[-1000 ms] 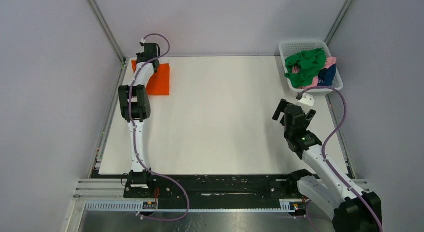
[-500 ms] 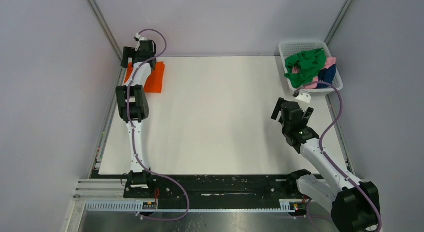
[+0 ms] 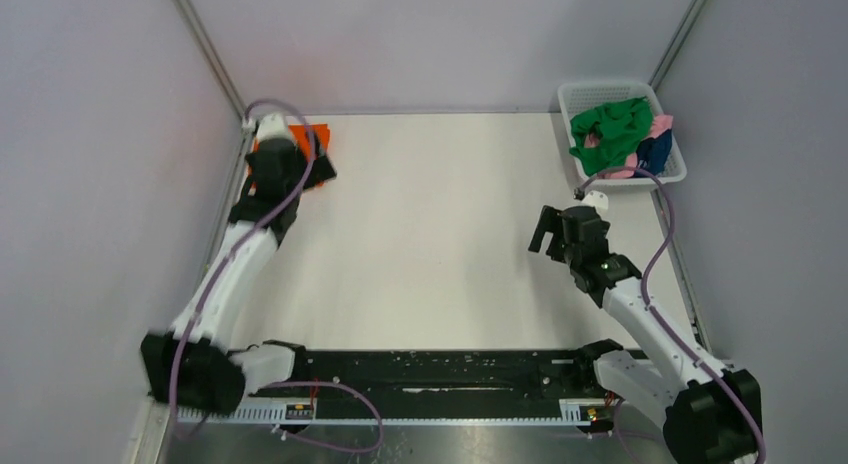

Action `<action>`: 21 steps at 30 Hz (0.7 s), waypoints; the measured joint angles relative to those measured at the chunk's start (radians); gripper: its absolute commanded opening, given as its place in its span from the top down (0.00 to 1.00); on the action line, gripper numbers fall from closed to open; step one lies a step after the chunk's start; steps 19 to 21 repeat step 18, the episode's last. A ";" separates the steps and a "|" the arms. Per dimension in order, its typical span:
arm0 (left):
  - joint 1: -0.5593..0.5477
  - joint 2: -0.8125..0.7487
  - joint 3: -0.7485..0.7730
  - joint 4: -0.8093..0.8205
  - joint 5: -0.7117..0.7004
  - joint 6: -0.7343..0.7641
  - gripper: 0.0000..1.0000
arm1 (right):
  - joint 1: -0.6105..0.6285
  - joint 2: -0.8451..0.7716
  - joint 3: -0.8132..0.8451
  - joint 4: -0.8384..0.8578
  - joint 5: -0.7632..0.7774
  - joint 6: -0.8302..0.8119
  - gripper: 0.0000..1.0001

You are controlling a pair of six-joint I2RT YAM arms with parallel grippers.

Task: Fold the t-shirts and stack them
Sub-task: Reset both arms

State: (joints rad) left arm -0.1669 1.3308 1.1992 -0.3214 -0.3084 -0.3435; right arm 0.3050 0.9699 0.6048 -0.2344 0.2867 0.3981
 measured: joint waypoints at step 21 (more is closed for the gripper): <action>-0.015 -0.688 -0.721 0.026 0.208 -0.164 0.01 | 0.000 -0.247 -0.180 0.009 -0.016 0.055 0.00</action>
